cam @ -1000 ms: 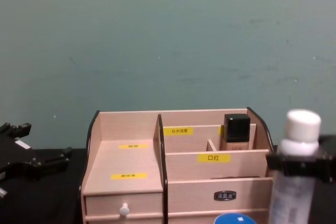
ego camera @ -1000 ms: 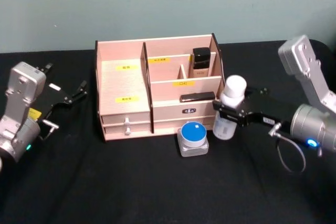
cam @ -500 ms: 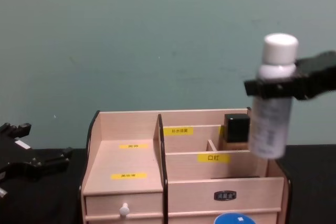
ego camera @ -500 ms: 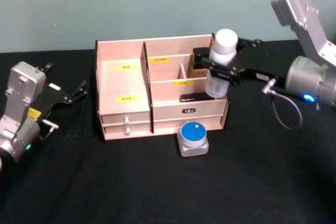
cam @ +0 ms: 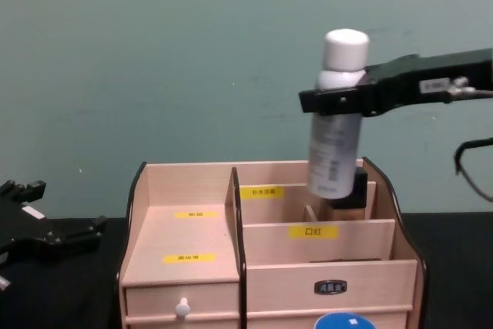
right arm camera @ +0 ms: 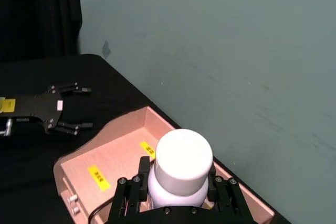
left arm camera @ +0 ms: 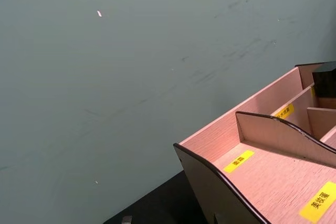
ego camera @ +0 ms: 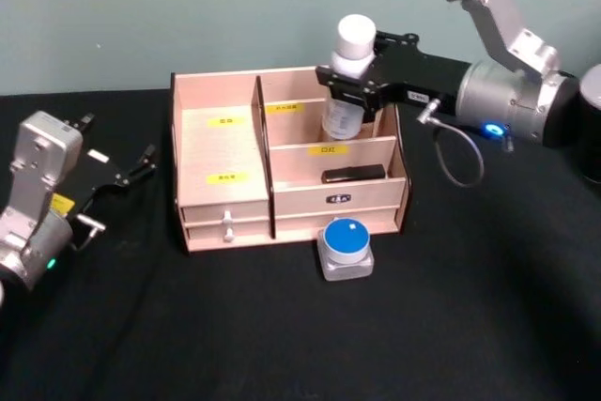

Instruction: Pick up the facial cleanser and watermelon frost from the table and place them into the tiered storage box.

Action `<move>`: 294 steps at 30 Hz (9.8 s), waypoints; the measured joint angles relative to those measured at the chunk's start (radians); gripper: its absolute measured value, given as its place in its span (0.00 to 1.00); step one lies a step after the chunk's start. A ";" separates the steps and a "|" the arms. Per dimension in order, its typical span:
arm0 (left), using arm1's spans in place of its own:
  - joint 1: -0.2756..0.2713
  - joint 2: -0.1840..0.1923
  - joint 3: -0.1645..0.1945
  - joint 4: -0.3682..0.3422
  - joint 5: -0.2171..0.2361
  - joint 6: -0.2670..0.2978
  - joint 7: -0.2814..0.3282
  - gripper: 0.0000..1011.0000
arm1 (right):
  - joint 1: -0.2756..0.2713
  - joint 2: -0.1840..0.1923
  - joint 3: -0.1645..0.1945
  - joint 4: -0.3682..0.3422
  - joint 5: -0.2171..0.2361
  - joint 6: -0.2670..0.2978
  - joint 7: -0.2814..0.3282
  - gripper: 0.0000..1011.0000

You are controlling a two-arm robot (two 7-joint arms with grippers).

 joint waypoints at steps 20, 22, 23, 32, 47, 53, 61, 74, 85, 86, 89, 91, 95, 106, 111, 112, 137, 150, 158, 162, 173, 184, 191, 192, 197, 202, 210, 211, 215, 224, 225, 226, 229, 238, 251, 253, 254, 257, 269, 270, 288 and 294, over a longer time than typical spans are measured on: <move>0.000 0.000 0.000 0.000 0.000 0.000 0.000 1.00 | 0.136 -0.122 -0.080 0.255 -0.039 -0.078 0.038 0.60; 0.000 0.000 0.000 0.000 0.000 0.000 0.000 1.00 | 0.145 -0.129 -0.084 0.270 -0.044 -0.083 0.041 0.60; 0.000 0.000 0.000 0.000 0.000 0.000 0.000 1.00 | 0.152 -0.133 -0.087 0.284 -0.048 -0.087 0.043 0.60; 0.000 0.000 0.000 0.000 0.000 0.000 0.000 1.00 | 0.181 -0.160 -0.096 0.349 -0.067 -0.113 0.056 0.60; 0.000 0.000 0.000 0.000 0.000 0.000 0.000 1.00 | 0.197 -0.188 -0.100 0.405 -0.081 -0.132 0.073 0.60; 0.000 0.000 0.000 0.000 0.000 0.000 0.000 1.00 | 0.189 -0.188 -0.101 0.403 -0.081 -0.132 0.079 0.60; 0.000 0.000 0.000 0.000 0.000 0.000 0.000 1.00 | 0.181 -0.192 -0.103 0.416 -0.084 -0.133 0.081 0.60; 0.000 0.000 0.000 0.000 0.000 0.000 0.000 1.00 | 0.172 -0.205 -0.109 0.449 -0.088 -0.139 0.086 0.60; 0.000 0.000 0.000 0.000 0.000 0.000 0.000 1.00 | 0.171 -0.214 -0.115 0.479 -0.093 -0.137 0.093 0.60; 0.000 0.000 0.000 0.000 0.000 0.000 0.000 1.00 | 0.171 -0.214 -0.115 0.481 -0.094 -0.135 0.093 0.60; 0.000 0.000 0.000 0.000 0.000 0.000 0.000 1.00 | 0.172 -0.218 -0.116 0.491 -0.095 -0.128 0.094 0.60; 0.000 0.000 0.000 0.000 0.000 0.000 0.000 1.00 | 0.173 -0.218 -0.116 0.492 -0.096 -0.126 0.094 0.60; 0.000 0.000 0.000 0.000 0.000 0.000 0.000 1.00 | 0.173 -0.218 -0.116 0.491 -0.096 -0.126 0.094 0.60; 0.000 0.000 0.000 0.000 0.000 0.000 0.000 1.00 | 0.173 -0.217 -0.116 0.488 -0.095 -0.126 0.094 0.79; 0.000 0.000 0.000 0.000 0.000 0.000 0.000 1.00 | 0.170 -0.215 -0.112 0.485 -0.093 -0.129 0.094 0.91; 0.000 0.000 0.000 0.000 0.000 0.000 0.000 1.00 | 0.168 -0.213 -0.111 0.480 -0.093 -0.128 0.094 0.92; 0.000 0.000 0.000 0.000 0.000 0.000 0.000 1.00 | -0.120 0.059 0.000 -0.128 0.003 0.176 0.006 0.99; 0.000 0.000 0.000 0.000 0.000 0.000 0.000 1.00 | -0.395 0.146 0.068 -0.300 0.100 0.210 -0.102 0.99; 0.000 0.000 0.000 0.000 0.000 0.000 0.000 1.00 | -0.445 0.146 0.060 -0.298 0.107 0.210 -0.140 0.99; 0.000 0.000 0.000 0.000 0.000 0.000 0.000 1.00 | -0.438 0.142 0.048 -0.284 0.091 0.210 -0.145 0.99; 0.000 0.000 0.000 0.000 0.000 0.000 0.000 1.00 | -0.388 0.104 0.005 -0.212 0.006 0.199 -0.141 0.99; 0.000 0.000 0.000 0.000 0.000 0.000 0.000 1.00 | -0.351 0.058 -0.025 -0.155 -0.053 0.190 -0.121 0.99; 0.000 0.000 0.000 0.000 0.000 0.000 0.000 1.00 | -0.337 0.042 -0.032 -0.142 -0.089 0.190 -0.119 0.99; 0.000 0.000 0.000 0.000 0.000 0.000 0.000 1.00 | -0.336 0.041 -0.031 -0.141 -0.092 0.191 -0.119 0.99; 0.000 0.000 0.000 0.000 0.000 0.000 0.000 1.00 | -0.335 0.031 -0.026 -0.132 -0.111 0.194 -0.120 0.99; 0.000 0.000 0.000 0.000 0.000 0.000 0.000 1.00 | -0.335 0.020 -0.021 -0.121 -0.123 0.193 -0.119 0.99; 0.000 0.000 0.000 0.000 0.000 0.000 0.000 1.00 | -0.324 -0.003 -0.016 -0.093 -0.145 0.186 -0.110 0.99; 0.000 0.000 0.000 0.000 0.000 0.000 0.000 1.00 | -0.323 -0.006 -0.015 -0.090 -0.147 0.185 -0.109 0.99; 0.000 0.000 0.000 0.000 0.000 0.000 0.000 1.00 | -0.322 -0.015 -0.011 -0.082 -0.152 0.181 -0.101 0.99; 0.000 0.000 0.000 0.000 0.000 0.000 0.000 1.00 | -0.321 -0.031 -0.004 -0.069 -0.171 0.172 -0.082 0.99; 0.000 0.000 0.000 0.000 0.000 0.000 0.000 1.00 | -0.321 -0.032 -0.004 -0.068 -0.173 0.171 -0.081 0.99; 0.000 0.000 0.000 0.000 0.000 0.000 0.000 1.00 | -0.321 -0.035 -0.003 -0.065 -0.177 0.169 -0.079 0.99; 0.000 0.000 0.000 0.000 0.000 0.000 0.000 1.00 | -0.321 -0.040 -0.002 -0.060 -0.184 0.165 -0.075 0.99; 0.000 0.000 0.000 0.000 0.000 0.000 0.000 1.00 | -0.315 -0.056 -0.001 -0.044 -0.197 0.157 -0.064 0.99; 0.000 0.000 0.000 0.000 0.000 0.000 0.000 1.00 | -0.310 -0.064 -0.004 -0.035 -0.209 0.156 -0.061 0.99; 0.000 0.000 0.000 0.000 0.000 0.000 0.000 1.00 | -0.310 -0.063 -0.004 -0.035 -0.209 0.156 -0.061 0.97; 0.000 0.000 0.000 0.000 0.000 0.000 0.000 1.00 | -0.310 -0.063 -0.004 -0.036 -0.209 0.156 -0.061 0.95; 0.000 0.000 0.000 0.000 0.000 0.000 0.000 1.00 | -0.310 -0.063 -0.004 -0.036 -0.209 0.157 -0.061 0.87; 0.000 0.000 0.000 0.000 0.000 0.000 0.000 1.00 | -0.311 -0.062 -0.004 -0.038 -0.206 0.157 -0.062 0.72; 0.000 0.000 0.000 0.000 0.000 0.000 0.000 1.00 | -0.311 -0.062 -0.004 -0.038 -0.206 0.157 -0.062 0.72; 0.000 0.000 0.000 0.000 0.000 0.000 0.000 1.00 | -0.312 -0.062 -0.004 -0.039 -0.205 0.157 -0.062 0.72; 0.000 0.000 0.000 0.000 0.000 0.000 0.000 1.00 | -0.316 -0.062 0.004 -0.045 -0.197 0.147 -0.051 0.72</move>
